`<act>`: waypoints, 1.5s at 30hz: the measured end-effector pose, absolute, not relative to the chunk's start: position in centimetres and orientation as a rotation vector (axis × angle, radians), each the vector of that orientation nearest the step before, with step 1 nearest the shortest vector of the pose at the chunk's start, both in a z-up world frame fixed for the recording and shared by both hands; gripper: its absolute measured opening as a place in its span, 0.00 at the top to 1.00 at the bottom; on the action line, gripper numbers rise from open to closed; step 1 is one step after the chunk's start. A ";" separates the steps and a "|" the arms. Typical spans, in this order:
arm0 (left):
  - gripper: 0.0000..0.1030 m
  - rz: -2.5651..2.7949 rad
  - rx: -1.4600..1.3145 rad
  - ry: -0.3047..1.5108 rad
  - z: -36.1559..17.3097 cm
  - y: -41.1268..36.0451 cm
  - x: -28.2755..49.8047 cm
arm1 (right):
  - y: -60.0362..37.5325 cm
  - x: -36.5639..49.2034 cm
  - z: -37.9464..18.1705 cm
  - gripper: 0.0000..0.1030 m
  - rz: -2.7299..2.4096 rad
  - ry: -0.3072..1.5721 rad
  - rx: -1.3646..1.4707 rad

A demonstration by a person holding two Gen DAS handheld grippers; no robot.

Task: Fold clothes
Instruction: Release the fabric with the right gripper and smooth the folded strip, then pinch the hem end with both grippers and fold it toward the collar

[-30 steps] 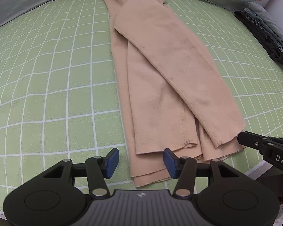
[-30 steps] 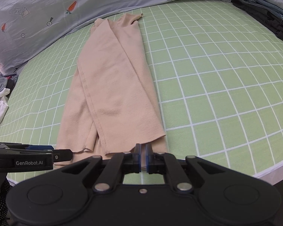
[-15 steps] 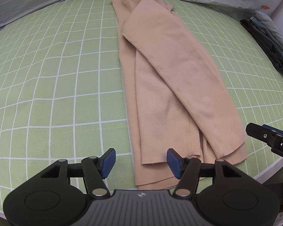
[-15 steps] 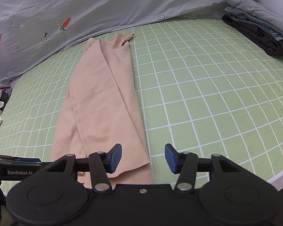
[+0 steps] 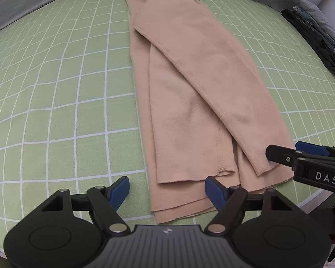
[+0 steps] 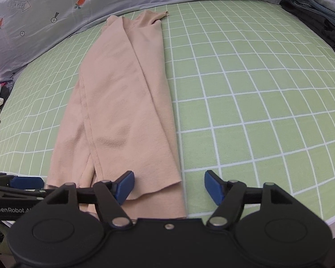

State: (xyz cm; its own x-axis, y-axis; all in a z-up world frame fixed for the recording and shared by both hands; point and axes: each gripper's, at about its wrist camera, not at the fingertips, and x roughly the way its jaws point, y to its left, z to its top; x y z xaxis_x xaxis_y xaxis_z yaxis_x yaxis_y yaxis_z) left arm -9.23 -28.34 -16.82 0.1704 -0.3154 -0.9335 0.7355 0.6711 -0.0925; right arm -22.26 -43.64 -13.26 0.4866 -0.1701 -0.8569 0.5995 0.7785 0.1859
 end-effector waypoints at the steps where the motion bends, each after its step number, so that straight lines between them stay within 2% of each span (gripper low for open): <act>1: 0.20 -0.780 0.437 1.171 -17.0 -28.6 -9.5 | -43.5 -22.0 -13.4 0.15 -0.482 0.967 0.486; 6: 0.12 -0.771 0.484 1.138 -17.7 -29.6 -10.6 | -43.2 -21.3 -13.9 0.00 -0.496 1.018 0.413; 11: 0.12 -0.769 0.479 1.132 -18.0 -30.0 -11.1 | -43.4 -21.3 -13.8 0.00 -0.498 1.024 0.413; 13: 0.16 -0.787 0.484 1.121 -17.9 -30.3 -11.4 | -43.5 -21.1 -13.7 0.06 -0.485 1.021 0.406; 14: 0.24 -0.806 0.489 1.112 -17.7 -30.5 -11.6 | -43.5 -21.0 -13.5 0.09 -0.475 1.017 0.398; 15: 0.33 -0.832 0.498 1.103 -17.6 -30.8 -11.8 | -43.5 -20.6 -13.3 0.18 -0.465 1.010 0.397; 16: 0.37 -0.854 0.509 1.097 -17.4 -31.1 -12.0 | -43.6 -20.3 -13.0 0.29 -0.453 1.003 0.404; 17: 0.39 -0.866 0.519 1.095 -17.3 -31.6 -12.2 | -43.7 -19.9 -12.8 0.36 -0.437 0.998 0.414; 18: 0.42 -0.879 0.529 1.092 -17.2 -32.0 -12.3 | -43.8 -19.4 -12.5 0.49 -0.419 0.994 0.426; 19: 0.44 -0.890 0.531 1.091 -17.1 -32.3 -12.4 | -43.9 -19.2 -12.4 0.55 -0.409 0.990 0.436; 20: 0.47 -0.900 0.524 1.091 -16.9 -32.4 -12.3 | -43.9 -19.1 -12.4 0.57 -0.404 0.986 0.445; 22: 0.59 -0.913 0.498 1.096 -16.6 -32.3 -11.8 | -44.2 -19.1 -12.4 0.72 -0.392 0.977 0.474; 24: 0.75 -0.910 0.450 1.114 -16.5 -31.8 -10.9 | -44.6 -19.3 -12.5 0.80 -0.383 0.963 0.522; 27: 0.83 -0.895 0.350 1.167 -16.4 -30.8 -9.5 | -44.9 -19.5 -12.7 0.83 -0.387 0.948 0.573; 30: 0.85 -0.880 0.275 1.191 -15.7 -30.4 -8.6 | -44.9 -19.5 -12.2 0.84 -0.403 0.940 0.595; 45: 0.87 -0.908 0.068 0.952 -6.2 -30.8 -3.8 | -48.6 -17.1 -3.0 0.90 -0.376 0.657 0.533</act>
State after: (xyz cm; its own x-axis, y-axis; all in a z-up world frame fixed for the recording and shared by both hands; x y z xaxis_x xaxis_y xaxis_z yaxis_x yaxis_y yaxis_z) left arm -3.81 -30.82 -6.15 0.2526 -0.6391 -0.7265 0.6953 0.6420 -0.3230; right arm -17.07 -48.62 -3.04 0.7334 -0.1615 -0.6604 0.4872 0.8023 0.3448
